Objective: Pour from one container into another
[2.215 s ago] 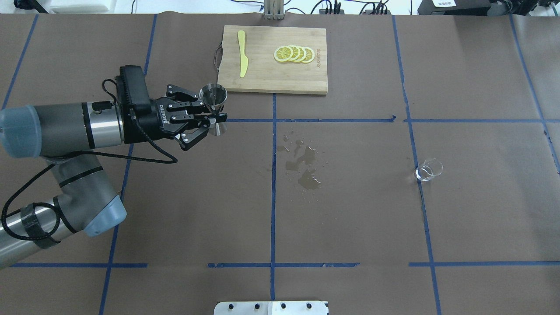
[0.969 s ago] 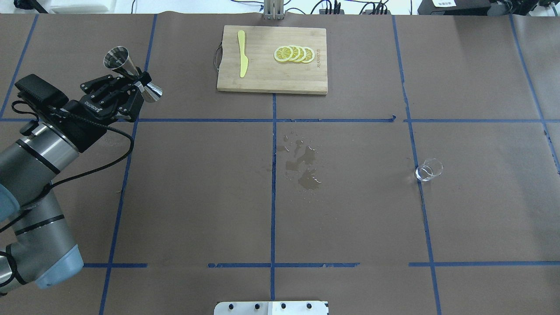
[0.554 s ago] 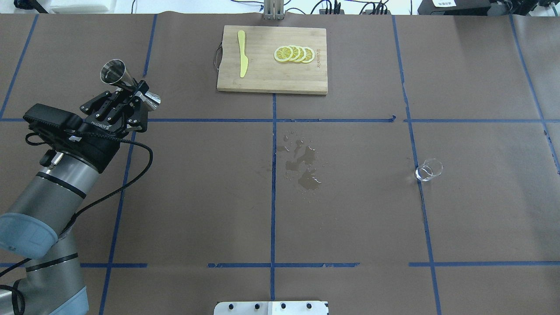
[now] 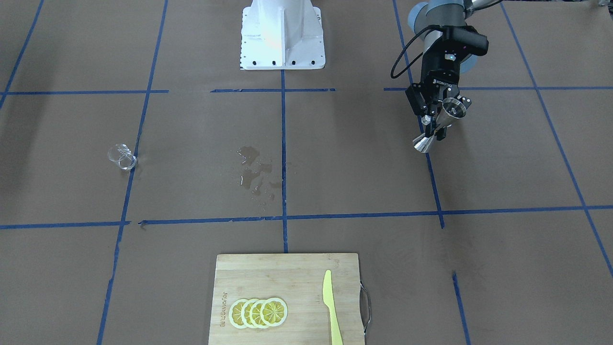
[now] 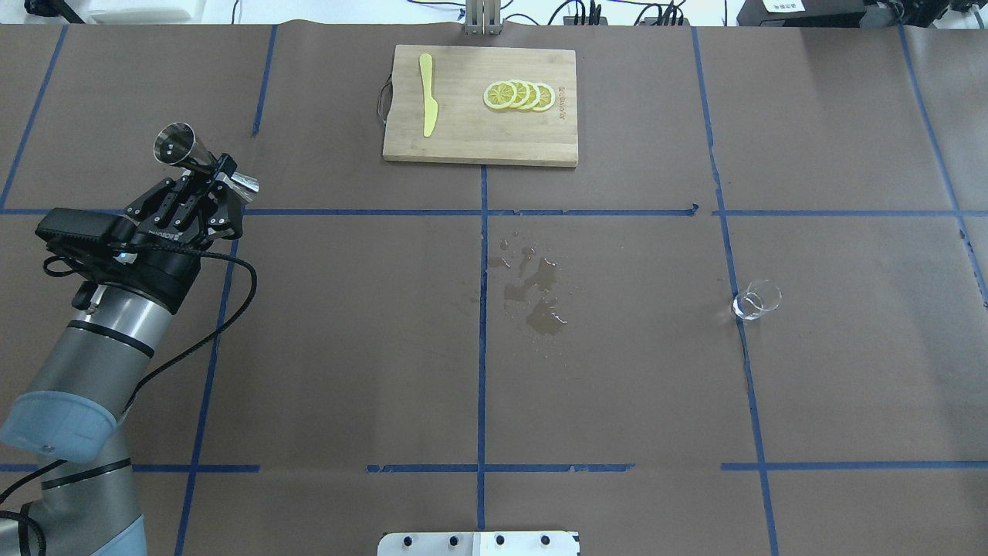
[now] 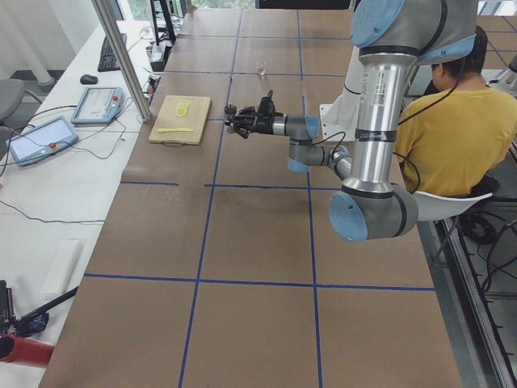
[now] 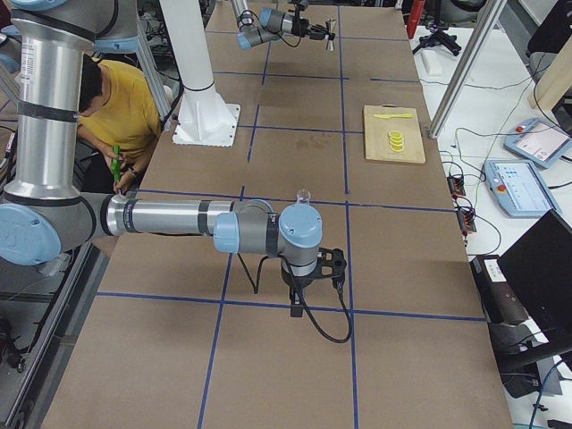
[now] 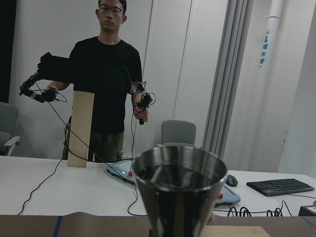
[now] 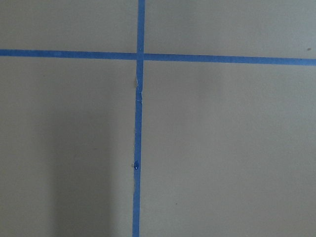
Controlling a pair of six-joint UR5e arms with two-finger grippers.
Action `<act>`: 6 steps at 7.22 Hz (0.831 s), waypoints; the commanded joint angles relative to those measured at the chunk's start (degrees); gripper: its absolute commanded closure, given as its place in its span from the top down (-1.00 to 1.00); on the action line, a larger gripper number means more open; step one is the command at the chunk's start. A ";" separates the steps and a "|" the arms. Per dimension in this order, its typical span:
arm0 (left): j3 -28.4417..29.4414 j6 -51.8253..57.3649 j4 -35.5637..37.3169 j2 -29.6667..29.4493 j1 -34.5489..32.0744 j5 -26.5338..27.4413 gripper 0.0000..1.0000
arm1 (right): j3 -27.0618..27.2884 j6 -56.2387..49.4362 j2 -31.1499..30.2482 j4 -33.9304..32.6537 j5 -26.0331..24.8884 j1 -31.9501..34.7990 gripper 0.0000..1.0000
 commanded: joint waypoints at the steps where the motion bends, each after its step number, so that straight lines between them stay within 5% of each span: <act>1: -0.03 -2.54 0.35 1.92 0.02 0.09 -1.00 | -0.05 0.00 0.03 0.00 -0.09 0.00 1.00; 3: -0.38 -10.17 0.26 1.84 0.02 0.09 -1.00 | -0.05 0.00 0.21 0.00 -0.09 0.00 1.00; 6: 2.66 -10.56 0.44 2.10 0.02 8.58 -1.00 | 0.04 0.00 0.21 0.00 -0.09 0.00 1.00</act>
